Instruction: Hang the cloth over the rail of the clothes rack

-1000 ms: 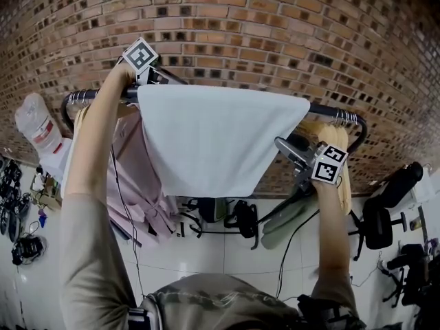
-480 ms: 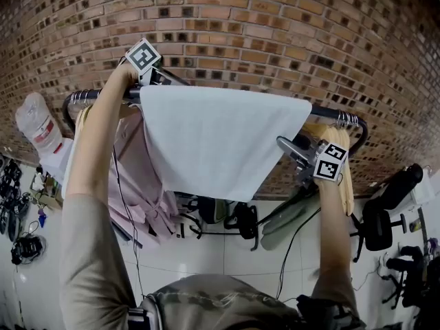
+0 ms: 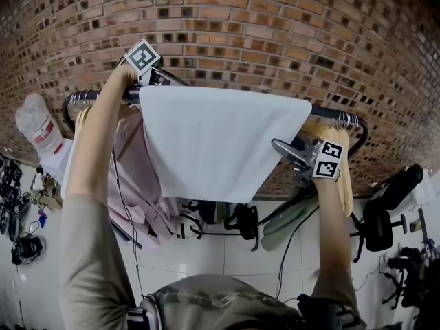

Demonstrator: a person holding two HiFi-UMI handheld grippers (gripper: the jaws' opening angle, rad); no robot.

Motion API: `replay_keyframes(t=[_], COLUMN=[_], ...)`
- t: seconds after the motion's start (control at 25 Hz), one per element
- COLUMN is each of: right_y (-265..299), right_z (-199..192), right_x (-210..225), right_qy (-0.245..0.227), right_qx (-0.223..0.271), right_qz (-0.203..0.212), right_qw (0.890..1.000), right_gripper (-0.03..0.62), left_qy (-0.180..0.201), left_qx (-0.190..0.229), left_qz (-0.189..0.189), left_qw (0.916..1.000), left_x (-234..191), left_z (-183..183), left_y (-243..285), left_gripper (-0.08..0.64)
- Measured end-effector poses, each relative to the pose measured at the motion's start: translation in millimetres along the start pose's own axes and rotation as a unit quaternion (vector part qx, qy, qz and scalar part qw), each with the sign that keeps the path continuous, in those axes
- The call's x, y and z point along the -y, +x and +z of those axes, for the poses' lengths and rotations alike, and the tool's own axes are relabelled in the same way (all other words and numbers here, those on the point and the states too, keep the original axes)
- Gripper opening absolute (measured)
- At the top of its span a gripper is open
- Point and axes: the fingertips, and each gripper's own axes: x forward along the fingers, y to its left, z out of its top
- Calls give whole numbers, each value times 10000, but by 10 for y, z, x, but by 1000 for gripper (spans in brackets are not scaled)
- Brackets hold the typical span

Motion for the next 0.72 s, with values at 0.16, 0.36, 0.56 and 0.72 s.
replay_keyframes(t=[0.16, 0.36, 0.56, 0.72], right_y=[12, -2, -21, -19], right_z=[6, 77, 143, 195], right_x=[-29, -24, 4, -1], right_qy=[70, 17, 502, 424], right_qx=[60, 90, 109, 189], right_qz=[66, -66, -93, -122], right_qw=[9999, 9999, 9986, 9988], right_gripper=[25, 21, 20, 20], left_qy=[73, 321, 1700, 2191], left_qx=[-1, 8, -64, 890], left_qz=[13, 163, 1186, 1859], left_qw=[10000, 9994, 9783, 9537], left_x=[7, -33, -267, -364], left_z=[5, 37, 218, 599], left_y=[7, -35, -208, -542], left_gripper=[229, 229, 229, 229])
